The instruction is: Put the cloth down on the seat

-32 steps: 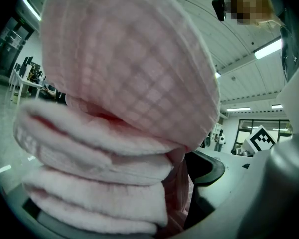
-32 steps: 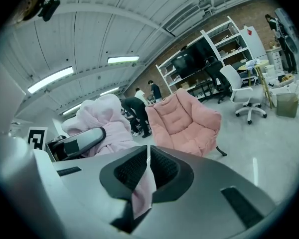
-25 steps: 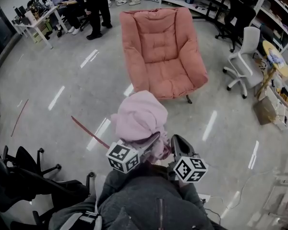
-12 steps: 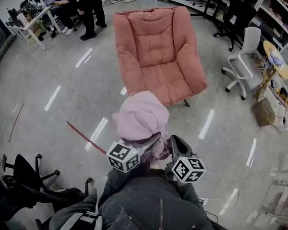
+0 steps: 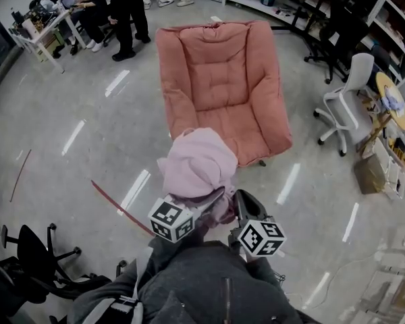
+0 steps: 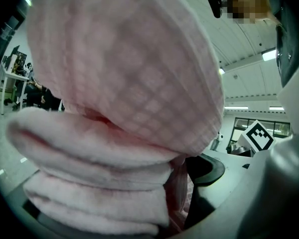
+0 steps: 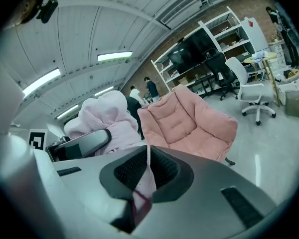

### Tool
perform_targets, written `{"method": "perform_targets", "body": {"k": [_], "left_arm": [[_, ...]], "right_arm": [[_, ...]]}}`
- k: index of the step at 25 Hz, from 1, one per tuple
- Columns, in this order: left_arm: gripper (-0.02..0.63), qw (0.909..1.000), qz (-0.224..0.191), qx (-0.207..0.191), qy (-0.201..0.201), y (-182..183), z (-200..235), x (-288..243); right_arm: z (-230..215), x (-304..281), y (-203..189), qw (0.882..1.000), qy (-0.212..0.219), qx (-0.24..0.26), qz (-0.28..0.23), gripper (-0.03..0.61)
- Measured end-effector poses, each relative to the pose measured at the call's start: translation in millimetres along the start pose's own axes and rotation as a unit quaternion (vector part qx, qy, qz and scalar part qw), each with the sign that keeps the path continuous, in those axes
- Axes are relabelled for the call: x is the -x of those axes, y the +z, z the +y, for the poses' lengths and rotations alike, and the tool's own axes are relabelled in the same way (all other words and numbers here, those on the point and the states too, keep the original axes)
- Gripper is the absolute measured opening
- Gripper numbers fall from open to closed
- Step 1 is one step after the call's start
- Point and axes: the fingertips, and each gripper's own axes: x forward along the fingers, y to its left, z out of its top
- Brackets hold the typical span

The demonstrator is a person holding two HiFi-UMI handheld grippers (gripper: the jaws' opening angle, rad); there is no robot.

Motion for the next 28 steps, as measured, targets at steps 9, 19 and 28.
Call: {"method": "perform_targets", "body": {"k": [9, 19, 28], "left_arm": [[0.41, 0.9999, 0.008, 0.01, -0.01, 29, 42, -50], [0.41, 0.9999, 0.005, 0.007, -0.011, 58, 101, -102], [0.41, 0.9996, -0.004, 0.017, 0.023, 68, 143, -123]], "right_arm": [[-15, -55, 43, 1.0, -0.013, 0.005, 0.007, 0.024], [-30, -122, 82, 1.0, -0.025, 0.008, 0.004, 0.023], [-33, -164, 105, 1.0, -0.01, 0.018, 0.005, 0.024]]}}
